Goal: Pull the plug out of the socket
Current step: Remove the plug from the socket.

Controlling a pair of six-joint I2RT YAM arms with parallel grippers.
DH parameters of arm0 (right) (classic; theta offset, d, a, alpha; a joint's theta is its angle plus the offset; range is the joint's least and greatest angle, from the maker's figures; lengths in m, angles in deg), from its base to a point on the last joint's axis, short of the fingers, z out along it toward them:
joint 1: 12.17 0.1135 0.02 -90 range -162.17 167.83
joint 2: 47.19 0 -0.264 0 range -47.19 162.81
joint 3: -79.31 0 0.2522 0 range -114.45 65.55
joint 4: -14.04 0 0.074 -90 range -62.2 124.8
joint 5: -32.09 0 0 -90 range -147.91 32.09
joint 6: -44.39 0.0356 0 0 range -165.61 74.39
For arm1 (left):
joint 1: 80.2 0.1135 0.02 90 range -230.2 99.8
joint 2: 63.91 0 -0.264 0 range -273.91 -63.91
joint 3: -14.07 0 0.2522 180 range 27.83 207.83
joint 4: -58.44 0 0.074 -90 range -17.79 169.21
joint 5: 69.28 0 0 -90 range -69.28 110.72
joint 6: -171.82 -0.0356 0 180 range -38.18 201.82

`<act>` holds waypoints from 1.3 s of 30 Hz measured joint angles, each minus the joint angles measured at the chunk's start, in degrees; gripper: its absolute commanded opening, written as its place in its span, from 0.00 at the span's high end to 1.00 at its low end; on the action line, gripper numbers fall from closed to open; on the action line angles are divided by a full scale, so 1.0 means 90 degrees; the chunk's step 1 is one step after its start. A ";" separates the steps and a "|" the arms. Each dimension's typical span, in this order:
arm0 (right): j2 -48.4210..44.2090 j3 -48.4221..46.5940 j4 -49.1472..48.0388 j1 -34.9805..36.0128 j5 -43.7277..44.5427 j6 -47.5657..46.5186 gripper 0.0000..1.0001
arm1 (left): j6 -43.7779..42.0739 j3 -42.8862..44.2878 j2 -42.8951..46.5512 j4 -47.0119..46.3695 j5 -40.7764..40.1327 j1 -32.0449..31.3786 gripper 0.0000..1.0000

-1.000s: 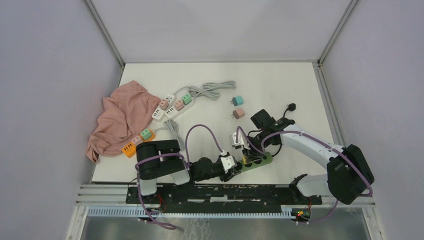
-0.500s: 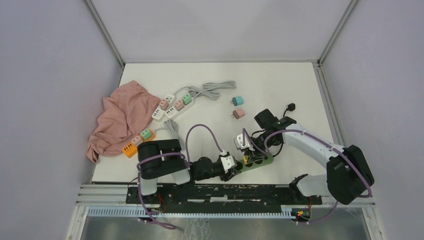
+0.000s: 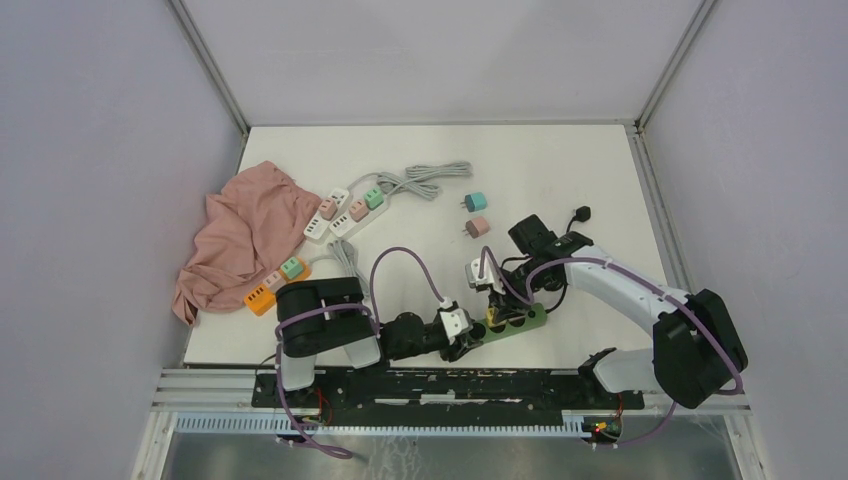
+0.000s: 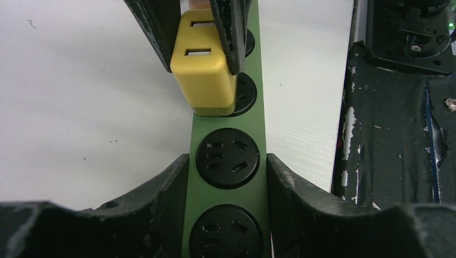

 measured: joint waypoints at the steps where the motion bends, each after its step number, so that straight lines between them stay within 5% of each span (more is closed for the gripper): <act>1: 0.0000 0.0000 0.0051 -0.0053 -0.0061 -0.0136 1.00 | 0.0019 0.0000 0.0000 -0.0007 0.0017 0.0015 0.97; 10: 0.0024 -0.0124 0.0767 -0.0058 -0.0374 -0.1780 1.00 | 0.0061 0.0032 -0.0041 -0.0097 0.0160 0.0051 0.97; 23: 0.0046 -0.0274 0.0670 -0.0017 -0.0138 -0.1056 1.00 | 0.0209 0.0061 -0.0046 -0.0114 0.0175 0.0085 0.97; 39: 0.0049 -0.0430 0.1156 -0.0010 -0.0192 -0.1753 1.00 | 0.0340 0.0143 -0.0141 -0.0243 0.0333 0.0129 0.97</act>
